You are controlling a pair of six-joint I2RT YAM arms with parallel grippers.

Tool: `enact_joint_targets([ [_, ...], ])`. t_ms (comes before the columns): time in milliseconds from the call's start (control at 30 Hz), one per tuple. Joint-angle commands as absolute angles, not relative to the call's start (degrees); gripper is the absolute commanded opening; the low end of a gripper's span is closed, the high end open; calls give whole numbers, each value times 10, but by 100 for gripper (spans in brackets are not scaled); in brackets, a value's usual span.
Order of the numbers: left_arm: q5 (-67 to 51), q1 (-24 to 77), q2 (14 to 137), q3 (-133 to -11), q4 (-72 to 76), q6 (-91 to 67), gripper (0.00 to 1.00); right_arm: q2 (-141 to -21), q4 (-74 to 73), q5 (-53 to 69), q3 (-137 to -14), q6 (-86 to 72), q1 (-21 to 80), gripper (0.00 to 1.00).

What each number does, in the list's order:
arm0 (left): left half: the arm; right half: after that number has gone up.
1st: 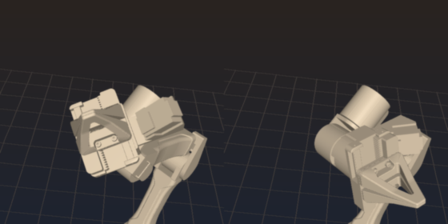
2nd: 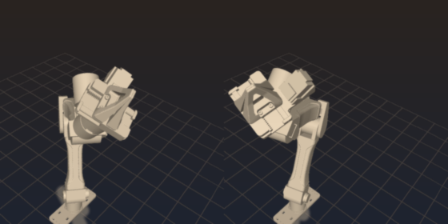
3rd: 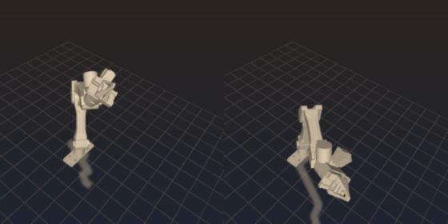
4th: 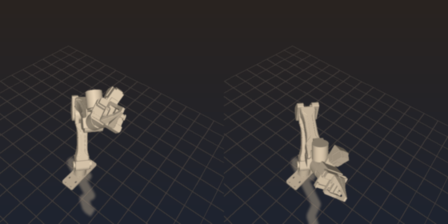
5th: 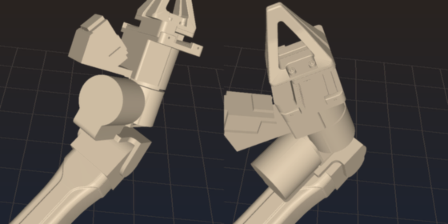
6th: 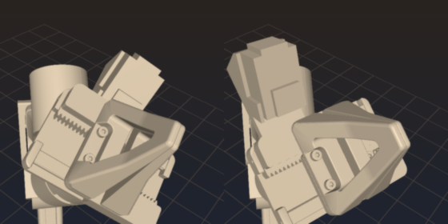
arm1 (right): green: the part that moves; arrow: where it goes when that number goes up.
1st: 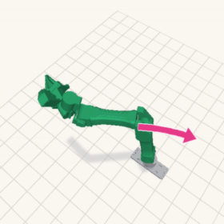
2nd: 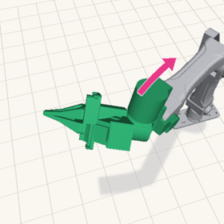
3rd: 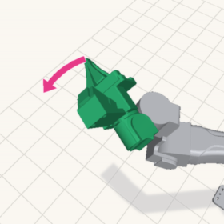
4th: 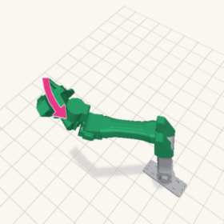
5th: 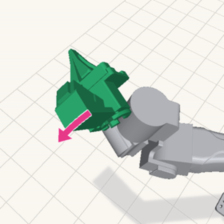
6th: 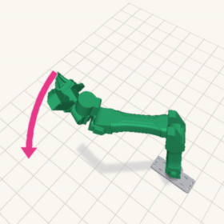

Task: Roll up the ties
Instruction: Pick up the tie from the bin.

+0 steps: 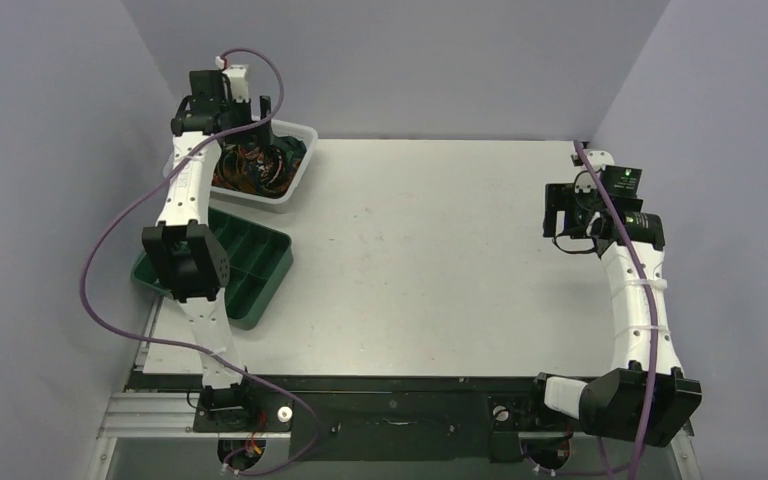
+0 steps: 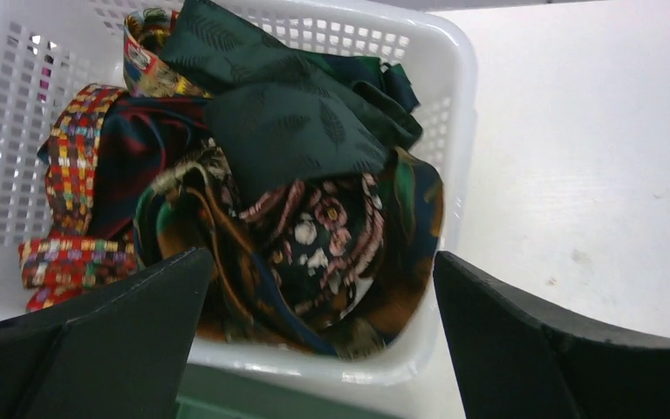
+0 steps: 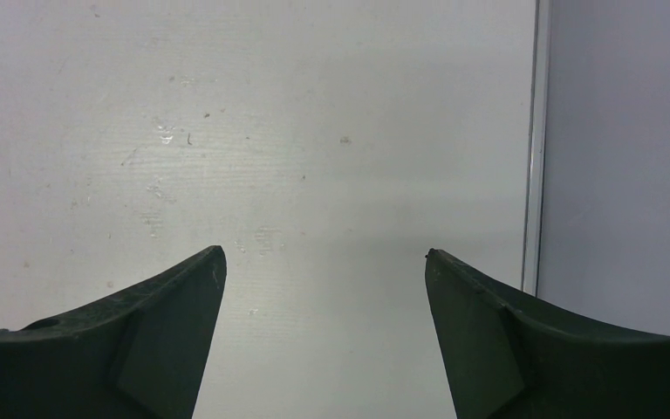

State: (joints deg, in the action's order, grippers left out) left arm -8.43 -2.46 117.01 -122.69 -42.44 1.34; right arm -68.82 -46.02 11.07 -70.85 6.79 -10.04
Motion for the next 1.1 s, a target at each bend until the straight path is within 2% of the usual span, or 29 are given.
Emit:
enact_joint_targets([
  [0,-66,-30,1270,-1377,-499,58,98,-708,-455,132,-748,80,-98,80],
  [67,-80,-40,1293,-1409,-533,50,91,-714,-457,129,-754,85,-99,80],
  [133,-94,-50,1280,-1376,-528,38,87,-718,-457,128,-755,87,-99,80],
  [300,-93,-67,1193,-1215,-445,16,74,-719,-456,127,-749,88,-100,80],
  [400,-82,-70,1173,-1166,-436,9,70,-720,-455,126,-744,89,-99,80],
  [500,-73,-79,1174,-1145,-429,4,63,-726,-454,126,-746,89,-99,79],
  [767,-66,-89,1208,-1162,-441,-12,54,-742,-457,121,-766,89,-100,79],
  [967,-120,-89,1217,-1191,-442,-13,28,-751,-459,125,-774,88,-99,78],
  [1033,-130,-89,1220,-1220,-446,-13,15,-753,-460,128,-778,87,-99,78],
  [1067,-134,-90,1222,-1231,-454,-12,4,-755,-459,130,-779,86,-99,77],
])
